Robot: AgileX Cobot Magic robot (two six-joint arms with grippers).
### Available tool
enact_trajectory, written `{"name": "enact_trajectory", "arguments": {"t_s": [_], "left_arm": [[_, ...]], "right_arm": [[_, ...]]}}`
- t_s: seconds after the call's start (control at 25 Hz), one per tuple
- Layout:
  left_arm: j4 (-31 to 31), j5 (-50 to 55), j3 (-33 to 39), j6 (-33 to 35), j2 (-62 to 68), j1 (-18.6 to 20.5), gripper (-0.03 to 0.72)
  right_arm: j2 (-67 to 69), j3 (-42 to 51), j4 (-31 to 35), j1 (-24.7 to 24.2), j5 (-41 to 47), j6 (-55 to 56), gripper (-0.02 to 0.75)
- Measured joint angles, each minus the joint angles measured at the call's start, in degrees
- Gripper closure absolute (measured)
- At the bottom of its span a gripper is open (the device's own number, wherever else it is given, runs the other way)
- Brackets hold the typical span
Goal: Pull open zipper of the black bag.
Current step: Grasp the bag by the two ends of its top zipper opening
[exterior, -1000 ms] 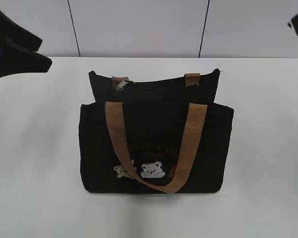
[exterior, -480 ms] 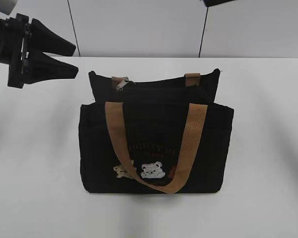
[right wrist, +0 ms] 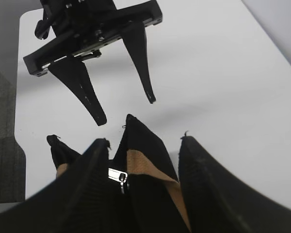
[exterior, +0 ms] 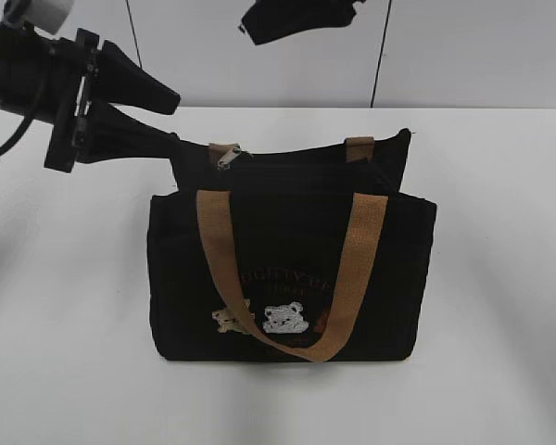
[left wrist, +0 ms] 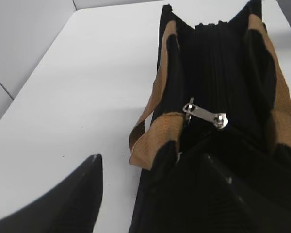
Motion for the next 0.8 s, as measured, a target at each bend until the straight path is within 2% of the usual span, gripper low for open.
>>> {"name": "enact_trajectory", "arguments": {"t_s": [0.16, 0.56, 0.68, 0.8], "left_arm": [[1.2, -2.4, 0.0, 0.0, 1.2, -2.3, 0.220], [1.7, -3.3, 0.0, 0.0, 5.7, -2.4, 0.244], [1.6, -3.3, 0.0, 0.0, 5.8, -2.4, 0.314], [1.5, -3.3, 0.0, 0.0, 5.8, -2.4, 0.473]], "right_arm": [[1.9, -0.1, 0.0, 1.4, 0.4, 0.3, 0.377], [3.1, -0.4, 0.3, 1.5, 0.8, 0.5, 0.377], [4.4, -0.4, 0.3, 1.5, 0.8, 0.4, 0.377], [5.1, -0.4, 0.2, 2.2, 1.3, -2.9, 0.377]]}}
